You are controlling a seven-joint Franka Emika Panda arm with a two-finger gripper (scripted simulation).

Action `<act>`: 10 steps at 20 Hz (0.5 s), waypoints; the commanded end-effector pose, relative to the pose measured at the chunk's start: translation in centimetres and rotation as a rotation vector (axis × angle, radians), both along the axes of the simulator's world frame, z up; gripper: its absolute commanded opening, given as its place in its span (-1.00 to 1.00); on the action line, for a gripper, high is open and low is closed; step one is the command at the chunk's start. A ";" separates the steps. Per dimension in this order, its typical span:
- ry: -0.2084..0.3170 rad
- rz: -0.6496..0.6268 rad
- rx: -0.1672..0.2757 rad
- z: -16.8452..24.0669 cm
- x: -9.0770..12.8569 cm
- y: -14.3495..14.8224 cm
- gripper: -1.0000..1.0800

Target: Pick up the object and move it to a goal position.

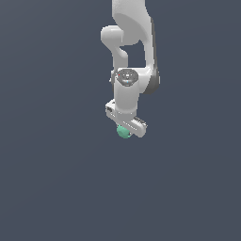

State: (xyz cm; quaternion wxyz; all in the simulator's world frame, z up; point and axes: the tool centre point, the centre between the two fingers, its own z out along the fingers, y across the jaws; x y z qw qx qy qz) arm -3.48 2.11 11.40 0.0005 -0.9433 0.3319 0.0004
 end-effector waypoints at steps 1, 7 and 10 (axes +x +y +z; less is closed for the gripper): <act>-0.001 -0.001 0.000 2.4 0.0 -1.7 -1.00; -0.001 -0.001 0.001 8.6 0.1 -6.1 -1.00; -0.001 -0.001 0.001 11.7 0.2 -8.4 -1.00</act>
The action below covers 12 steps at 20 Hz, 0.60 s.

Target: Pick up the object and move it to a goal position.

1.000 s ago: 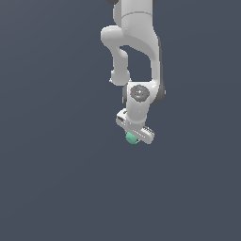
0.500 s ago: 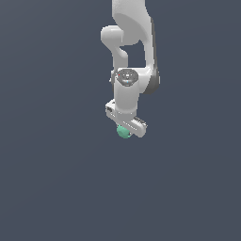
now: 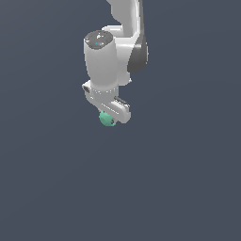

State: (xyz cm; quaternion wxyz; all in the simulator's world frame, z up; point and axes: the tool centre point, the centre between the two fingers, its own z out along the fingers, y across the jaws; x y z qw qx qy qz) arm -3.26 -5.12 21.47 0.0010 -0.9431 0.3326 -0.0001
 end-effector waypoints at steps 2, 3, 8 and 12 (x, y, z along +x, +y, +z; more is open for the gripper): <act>0.001 0.000 0.000 3.6 0.0 -2.6 -1.00; 0.001 0.000 0.000 4.7 0.1 -3.3 -1.00; 0.001 0.000 -0.001 9.2 0.4 -6.6 -1.00; 0.001 0.000 -0.001 11.9 0.6 -8.6 -1.00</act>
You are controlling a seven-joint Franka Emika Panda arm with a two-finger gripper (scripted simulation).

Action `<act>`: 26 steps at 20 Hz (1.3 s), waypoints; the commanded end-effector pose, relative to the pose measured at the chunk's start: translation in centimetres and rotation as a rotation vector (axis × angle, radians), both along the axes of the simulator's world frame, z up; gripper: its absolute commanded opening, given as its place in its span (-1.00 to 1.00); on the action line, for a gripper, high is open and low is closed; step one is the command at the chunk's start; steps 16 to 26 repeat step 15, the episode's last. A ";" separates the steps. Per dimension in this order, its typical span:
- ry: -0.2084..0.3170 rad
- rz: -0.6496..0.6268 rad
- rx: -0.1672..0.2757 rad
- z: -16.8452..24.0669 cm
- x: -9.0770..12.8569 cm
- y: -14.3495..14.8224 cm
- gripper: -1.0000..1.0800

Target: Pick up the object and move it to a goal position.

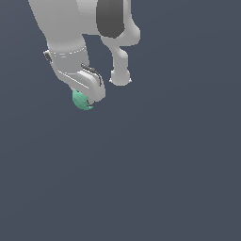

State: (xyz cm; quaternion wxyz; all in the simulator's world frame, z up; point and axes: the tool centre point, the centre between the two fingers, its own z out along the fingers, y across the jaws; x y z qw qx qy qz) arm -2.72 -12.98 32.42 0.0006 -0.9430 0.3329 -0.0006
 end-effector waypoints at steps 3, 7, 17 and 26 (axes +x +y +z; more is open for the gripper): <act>0.002 0.002 0.000 2.5 0.2 -1.7 -1.00; 0.001 0.002 -0.001 3.8 0.4 -2.6 -1.00; 0.001 0.002 -0.001 4.3 0.6 -3.0 -1.00; 0.001 0.002 -0.001 4.3 0.6 -3.0 -1.00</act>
